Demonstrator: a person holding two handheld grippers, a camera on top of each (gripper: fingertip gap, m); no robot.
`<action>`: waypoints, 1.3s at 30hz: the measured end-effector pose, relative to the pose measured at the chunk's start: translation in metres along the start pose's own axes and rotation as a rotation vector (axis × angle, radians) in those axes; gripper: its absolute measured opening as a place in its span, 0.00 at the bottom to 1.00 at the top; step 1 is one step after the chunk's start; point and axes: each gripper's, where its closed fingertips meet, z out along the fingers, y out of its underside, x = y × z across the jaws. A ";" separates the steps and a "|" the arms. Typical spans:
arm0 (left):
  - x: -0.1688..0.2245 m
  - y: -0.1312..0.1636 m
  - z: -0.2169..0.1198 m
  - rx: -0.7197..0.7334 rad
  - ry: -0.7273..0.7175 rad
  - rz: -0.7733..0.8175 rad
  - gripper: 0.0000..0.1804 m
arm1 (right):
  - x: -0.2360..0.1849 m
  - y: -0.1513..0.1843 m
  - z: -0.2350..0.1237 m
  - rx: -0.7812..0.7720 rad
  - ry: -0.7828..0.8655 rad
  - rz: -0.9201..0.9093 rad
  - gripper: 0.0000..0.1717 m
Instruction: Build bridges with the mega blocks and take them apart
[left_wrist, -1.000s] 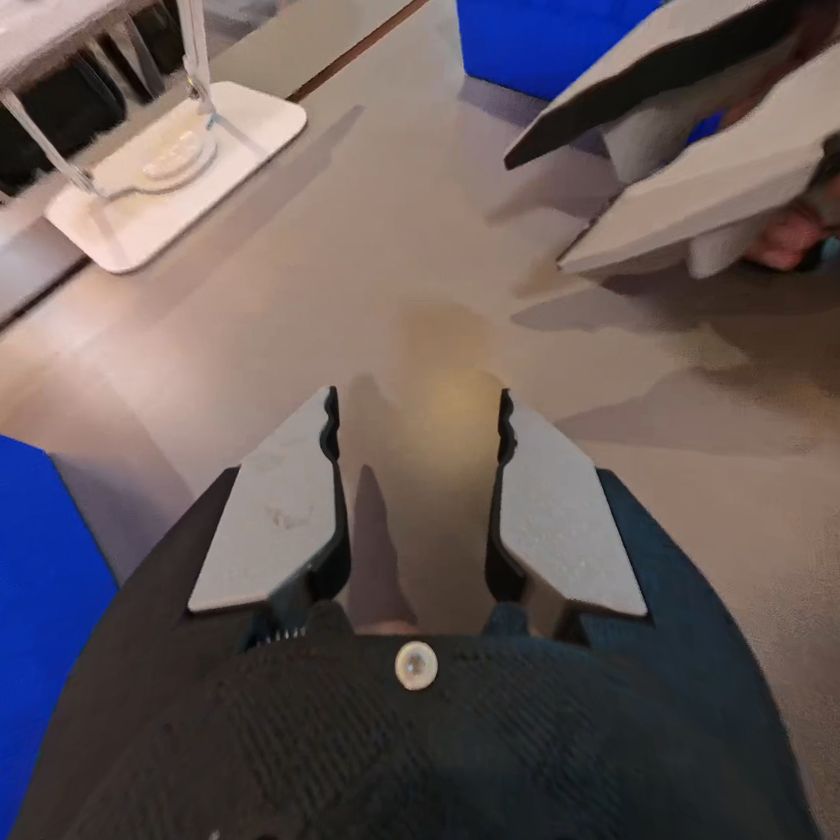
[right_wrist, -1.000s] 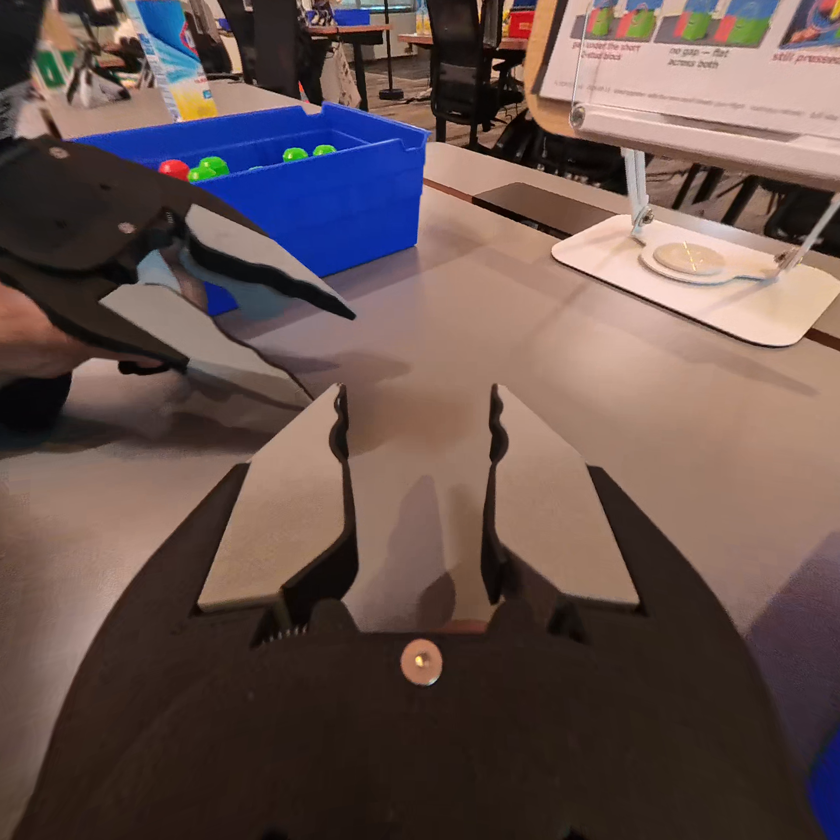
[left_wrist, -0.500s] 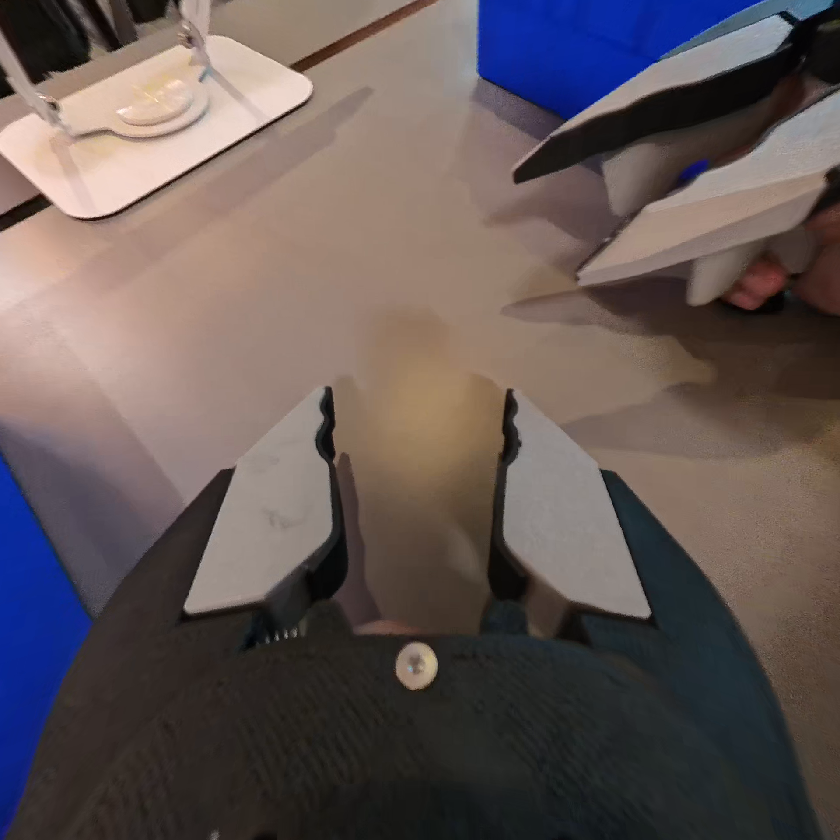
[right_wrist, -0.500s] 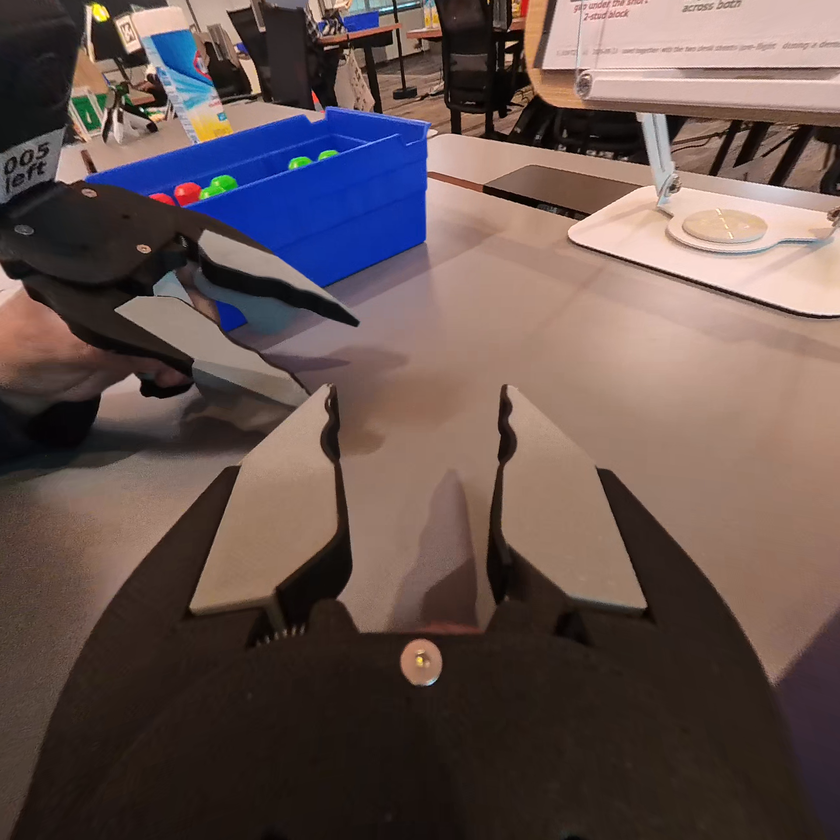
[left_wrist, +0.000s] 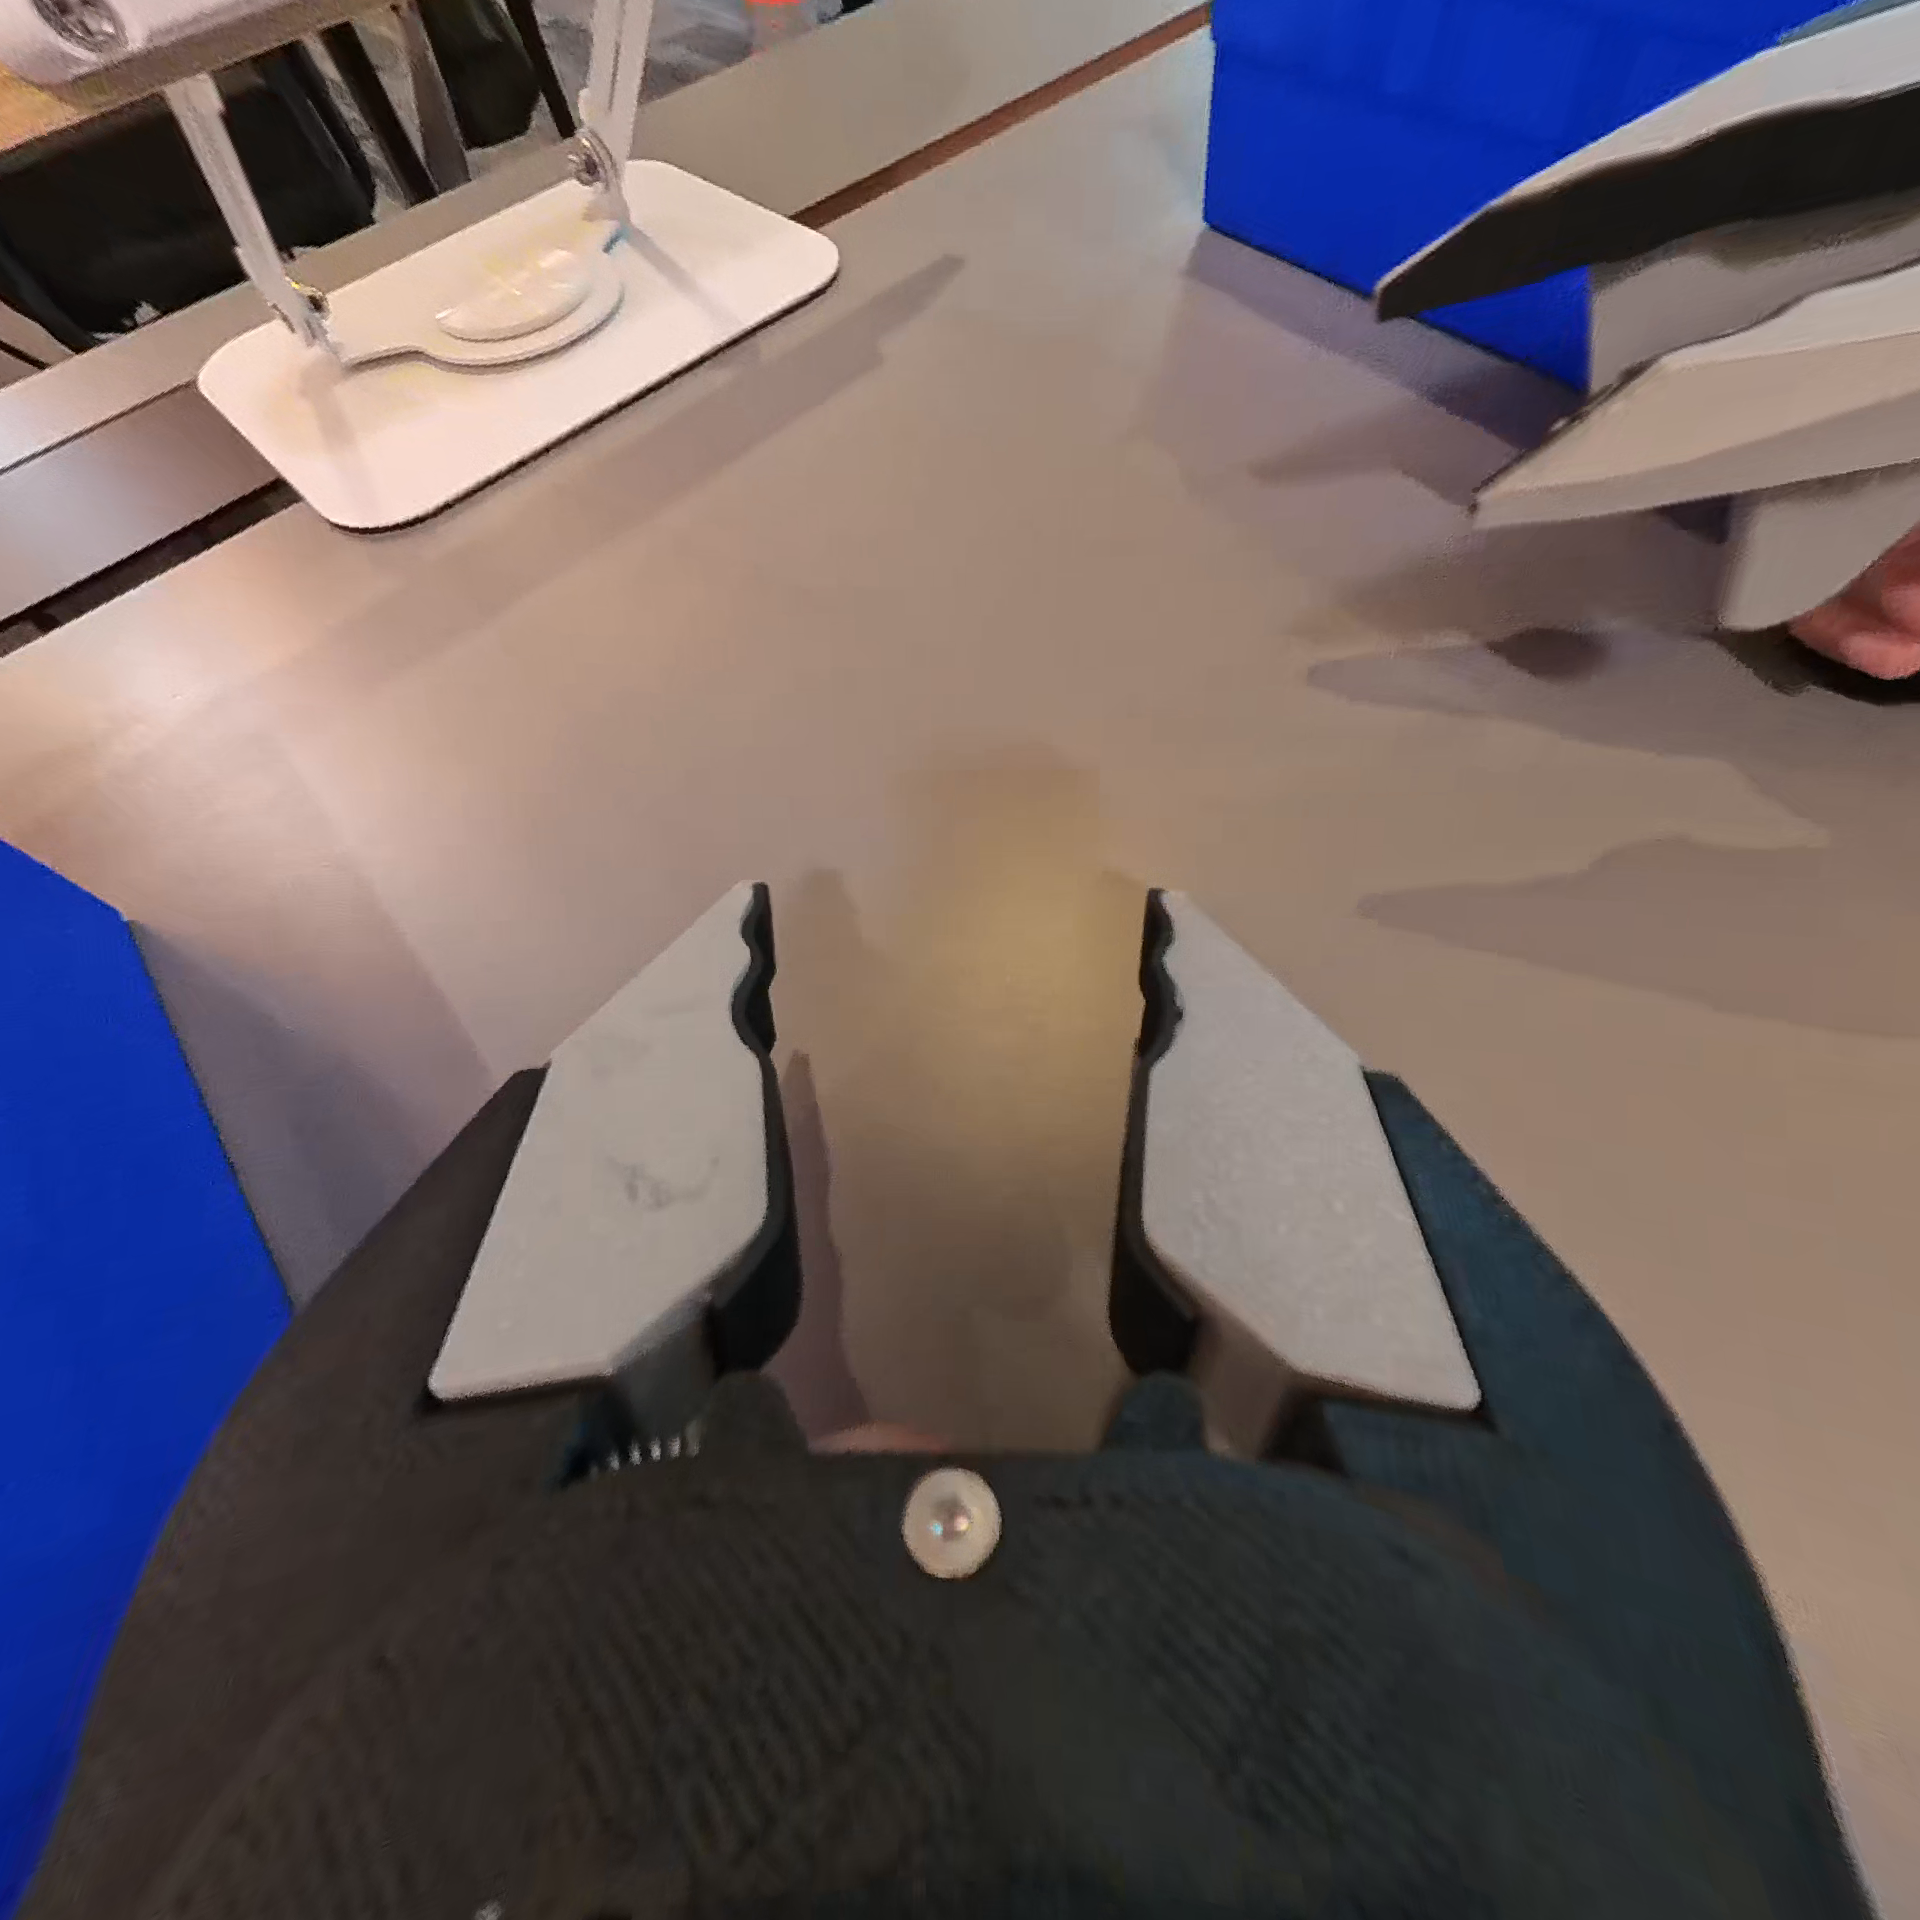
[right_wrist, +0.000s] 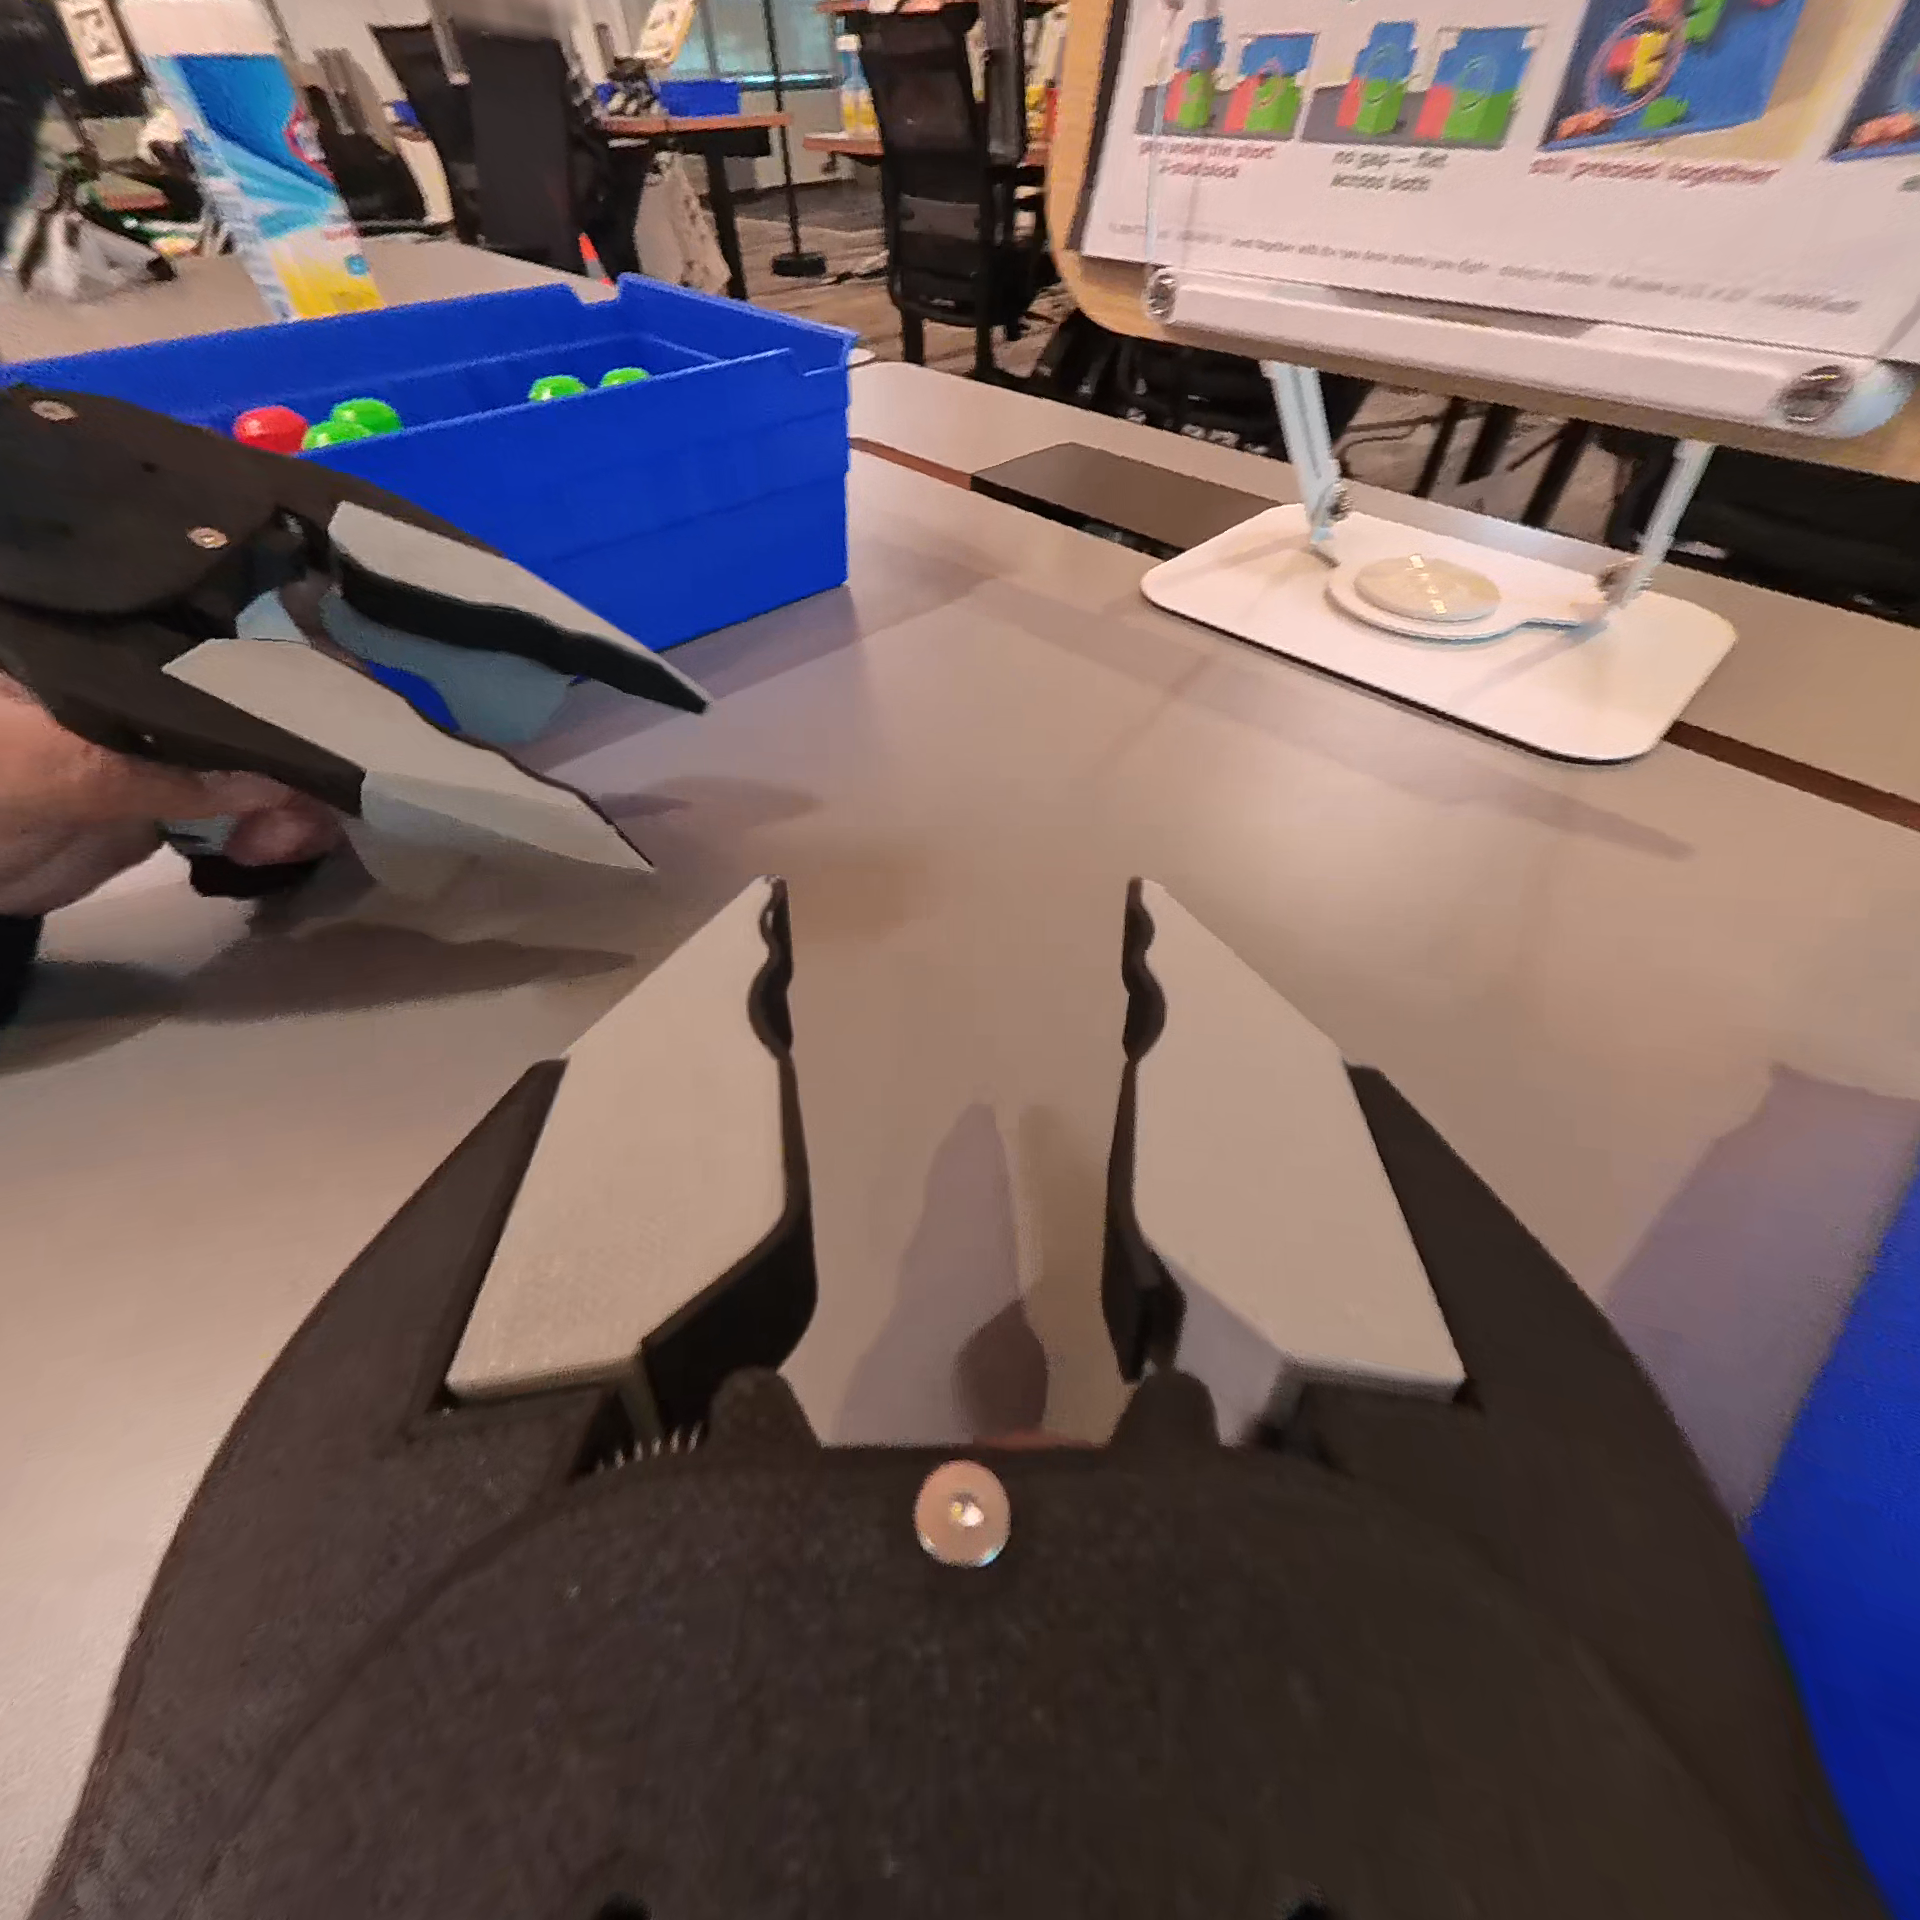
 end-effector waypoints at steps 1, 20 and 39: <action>-0.002 -0.001 0.000 0.006 -0.011 0.001 0.38 | 0.003 0.000 -0.001 0.004 0.012 0.012 0.36; 0.007 0.003 -0.002 -0.047 -0.100 0.144 0.39 | -0.010 0.016 0.010 -0.139 -0.025 0.015 0.40; -0.011 0.006 0.006 -0.051 -0.149 0.072 0.38 | -0.009 0.021 0.008 -0.159 0.022 -0.037 0.42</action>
